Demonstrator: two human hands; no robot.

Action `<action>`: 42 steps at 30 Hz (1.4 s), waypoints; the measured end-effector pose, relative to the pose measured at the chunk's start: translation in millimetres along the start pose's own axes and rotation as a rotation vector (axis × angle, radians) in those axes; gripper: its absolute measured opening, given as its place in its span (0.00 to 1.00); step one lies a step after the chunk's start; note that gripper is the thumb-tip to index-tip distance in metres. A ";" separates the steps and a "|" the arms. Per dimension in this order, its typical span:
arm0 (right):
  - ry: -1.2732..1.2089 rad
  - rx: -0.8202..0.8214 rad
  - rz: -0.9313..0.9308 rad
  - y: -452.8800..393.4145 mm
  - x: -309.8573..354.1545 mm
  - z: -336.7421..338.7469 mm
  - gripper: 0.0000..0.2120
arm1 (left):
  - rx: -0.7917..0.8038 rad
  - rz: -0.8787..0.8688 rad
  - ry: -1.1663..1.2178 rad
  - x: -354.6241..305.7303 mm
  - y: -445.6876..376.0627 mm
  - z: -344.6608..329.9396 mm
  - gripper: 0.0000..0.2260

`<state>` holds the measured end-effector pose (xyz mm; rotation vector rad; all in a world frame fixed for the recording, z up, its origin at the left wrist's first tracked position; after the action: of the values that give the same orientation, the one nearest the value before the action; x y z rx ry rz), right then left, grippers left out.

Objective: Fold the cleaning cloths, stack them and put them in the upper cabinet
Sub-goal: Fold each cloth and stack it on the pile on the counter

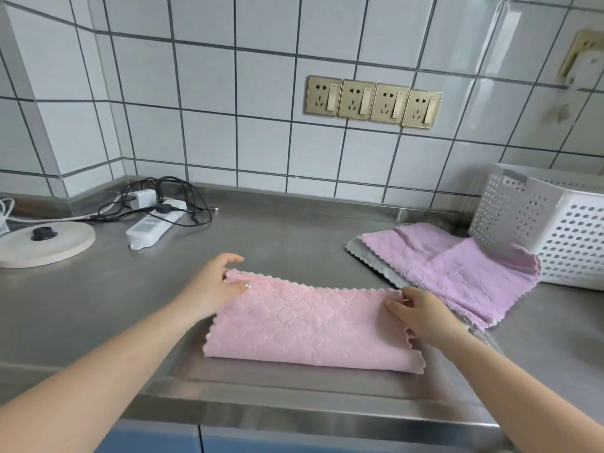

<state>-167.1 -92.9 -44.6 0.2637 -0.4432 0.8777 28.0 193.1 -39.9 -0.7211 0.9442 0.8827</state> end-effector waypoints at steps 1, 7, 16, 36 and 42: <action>0.004 0.000 -0.007 -0.5 -1.6 -0.6 0.10 | 0.005 -0.013 -0.028 0.8 -2.0 -1.3 0.19; 0.056 -0.018 -0.008 -6.8 -0.2 -1.1 0.11 | -0.021 -0.028 -0.136 0.6 -12.4 -3.2 0.22; 0.436 -0.376 0.382 22.1 54.3 8.3 0.18 | -0.028 -0.401 -0.524 -49.6 21.8 -29.9 0.17; 0.616 0.093 0.187 29.5 25.2 -55.2 0.34 | 0.262 -0.115 -0.822 4.5 40.9 -75.6 0.30; 0.562 -0.092 0.310 17.7 52.3 -36.1 0.20 | 0.268 -0.462 -0.676 -38.6 74.8 -81.5 0.21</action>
<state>-142.4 -32.1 -50.6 -0.1448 0.0040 1.1811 -79.7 147.7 -49.4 -0.3410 0.2602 0.5129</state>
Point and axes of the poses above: each hand's wrist, its own y-axis away from the middle knuckle, its own z-axis out of the back of the hand, x = y × z, the point moved 8 cm from there along -y, towards the middle knuckle, and after that the axes turned 11 degrees about y, right-handed, at the moved point
